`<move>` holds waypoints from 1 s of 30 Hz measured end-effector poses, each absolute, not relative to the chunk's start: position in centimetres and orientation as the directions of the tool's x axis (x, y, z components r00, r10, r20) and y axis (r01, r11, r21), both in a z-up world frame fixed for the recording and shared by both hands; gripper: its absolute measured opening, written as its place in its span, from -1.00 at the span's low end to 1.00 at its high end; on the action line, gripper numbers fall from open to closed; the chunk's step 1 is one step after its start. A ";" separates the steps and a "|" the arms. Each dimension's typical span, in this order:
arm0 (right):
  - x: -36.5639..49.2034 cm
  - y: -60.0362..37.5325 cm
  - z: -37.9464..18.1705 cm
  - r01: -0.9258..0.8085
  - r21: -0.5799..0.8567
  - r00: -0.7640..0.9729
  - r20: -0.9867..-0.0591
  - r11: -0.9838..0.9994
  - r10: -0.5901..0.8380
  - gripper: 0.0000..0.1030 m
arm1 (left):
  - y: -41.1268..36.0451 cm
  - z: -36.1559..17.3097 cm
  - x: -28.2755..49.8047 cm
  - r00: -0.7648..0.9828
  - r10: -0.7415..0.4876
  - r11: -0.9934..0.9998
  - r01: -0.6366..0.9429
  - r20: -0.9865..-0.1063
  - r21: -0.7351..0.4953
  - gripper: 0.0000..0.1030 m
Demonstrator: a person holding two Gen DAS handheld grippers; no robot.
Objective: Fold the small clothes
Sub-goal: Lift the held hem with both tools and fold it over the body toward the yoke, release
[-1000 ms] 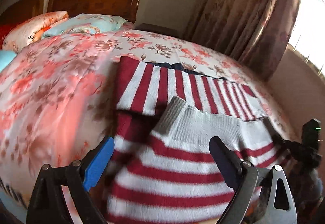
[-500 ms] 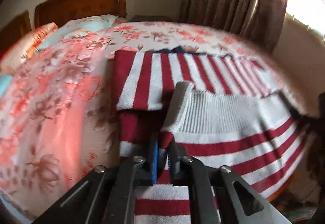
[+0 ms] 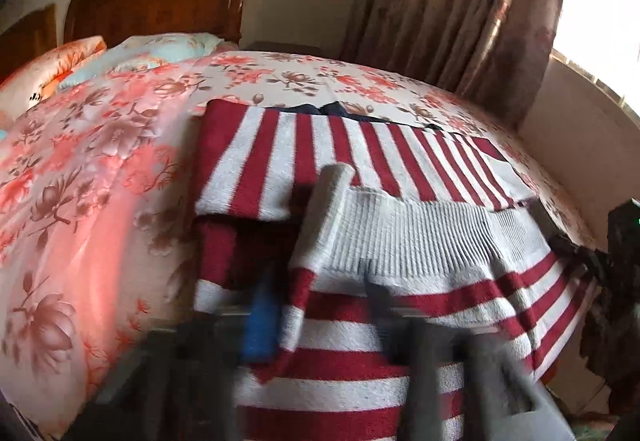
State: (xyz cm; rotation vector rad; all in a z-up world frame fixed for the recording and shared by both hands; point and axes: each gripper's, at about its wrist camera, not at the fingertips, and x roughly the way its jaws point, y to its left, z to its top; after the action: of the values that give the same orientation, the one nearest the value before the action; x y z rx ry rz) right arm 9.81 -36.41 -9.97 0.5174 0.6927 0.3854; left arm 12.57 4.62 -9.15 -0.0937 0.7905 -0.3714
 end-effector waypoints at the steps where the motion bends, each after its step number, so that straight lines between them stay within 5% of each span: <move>1: 9.9 -36.5 -10.0 -0.162 0.573 0.707 -0.501 0.804 0.500 -0.94 | 4.8 -9.0 12.3 0.655 -0.361 0.931 0.287 -0.664 -0.223 1.00; 7: 8.7 -35.5 -8.6 -0.215 0.501 0.731 -0.487 0.838 0.479 -0.91 | 7.8 -7.4 9.3 0.684 -0.504 0.860 0.339 -0.527 -0.381 1.00; 13: 8.1 -34.1 -3.3 -0.333 0.414 0.774 -0.393 0.847 0.497 -0.91 | 8.7 -2.7 10.0 0.742 -0.519 0.845 0.368 -0.424 -0.388 1.00; 17: 11.7 -33.6 0.5 -0.331 0.354 0.802 -0.383 0.875 0.458 -0.91 | 8.1 -0.5 14.1 0.759 -0.488 0.867 0.363 -0.432 -0.342 1.00; 22: 18.4 -33.1 1.9 -0.267 0.331 0.803 -0.442 0.905 0.399 -0.91 | 7.6 -1.7 22.5 0.716 -0.430 0.898 0.274 -0.550 -0.345 1.00; 27: 25.3 -33.4 -3.5 -0.106 0.326 0.724 -0.623 0.940 0.297 -0.91 | 8.1 -8.1 28.0 0.591 -0.407 0.898 0.121 -0.696 -0.422 1.00; 30: 25.9 -34.9 -6.0 -0.041 0.406 0.679 -0.659 0.913 0.324 -0.90 | 8.9 -8.2 27.9 0.595 -0.436 0.876 0.109 -0.675 -0.470 1.00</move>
State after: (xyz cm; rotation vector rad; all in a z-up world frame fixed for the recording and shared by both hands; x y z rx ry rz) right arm 25.88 -34.89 -6.03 0.3778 0.8022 0.2106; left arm 27.93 8.94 -8.17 -0.4052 0.8813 -0.3269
